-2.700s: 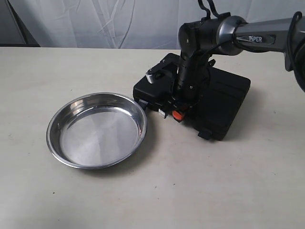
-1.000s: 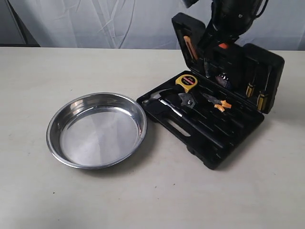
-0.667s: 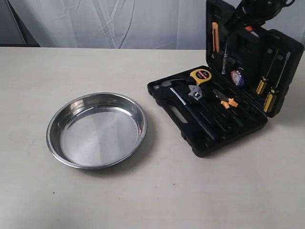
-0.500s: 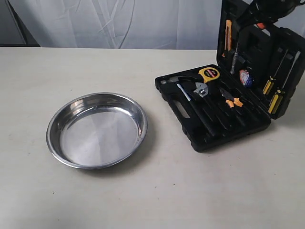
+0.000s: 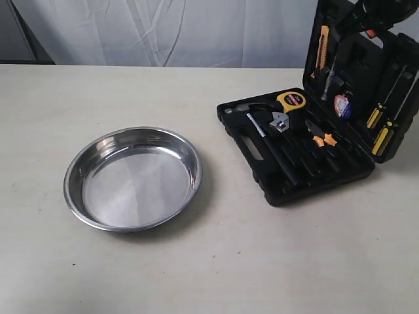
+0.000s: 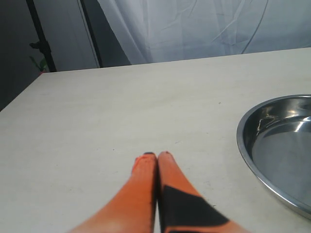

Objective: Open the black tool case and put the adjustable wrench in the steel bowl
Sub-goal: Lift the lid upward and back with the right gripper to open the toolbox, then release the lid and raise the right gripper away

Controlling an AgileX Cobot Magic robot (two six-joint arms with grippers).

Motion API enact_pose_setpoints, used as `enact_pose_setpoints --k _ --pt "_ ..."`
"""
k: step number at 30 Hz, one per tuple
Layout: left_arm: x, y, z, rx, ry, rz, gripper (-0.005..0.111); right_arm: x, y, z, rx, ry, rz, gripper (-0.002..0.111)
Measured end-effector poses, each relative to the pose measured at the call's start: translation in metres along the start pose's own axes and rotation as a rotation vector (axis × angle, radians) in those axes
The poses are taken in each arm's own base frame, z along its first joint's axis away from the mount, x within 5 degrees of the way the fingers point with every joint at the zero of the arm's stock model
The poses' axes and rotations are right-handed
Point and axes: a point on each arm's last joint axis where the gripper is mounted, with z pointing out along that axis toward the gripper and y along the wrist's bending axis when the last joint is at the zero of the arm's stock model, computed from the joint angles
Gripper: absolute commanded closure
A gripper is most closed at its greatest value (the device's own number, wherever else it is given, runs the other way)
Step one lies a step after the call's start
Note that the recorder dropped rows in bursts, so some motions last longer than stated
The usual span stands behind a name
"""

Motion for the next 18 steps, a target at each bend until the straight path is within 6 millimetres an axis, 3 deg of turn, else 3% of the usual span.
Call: enact_pose_setpoints --k 5,12,14,18 --pt "0.0 0.0 0.0 0.0 0.0 0.0 0.106 0.0 -0.001 0.002 0.02 0.001 0.002 0.105" --pt "0.0 0.0 0.0 0.0 0.0 0.0 0.106 0.0 -0.007 0.003 0.074 -0.002 -0.014 0.053" --pt "0.0 0.0 0.0 0.0 0.0 0.0 0.106 0.0 -0.01 0.003 0.104 -0.002 -0.002 0.051" --pt "0.0 0.0 0.0 0.0 0.0 0.0 0.106 0.0 -0.016 0.002 0.173 -0.007 0.045 0.057"
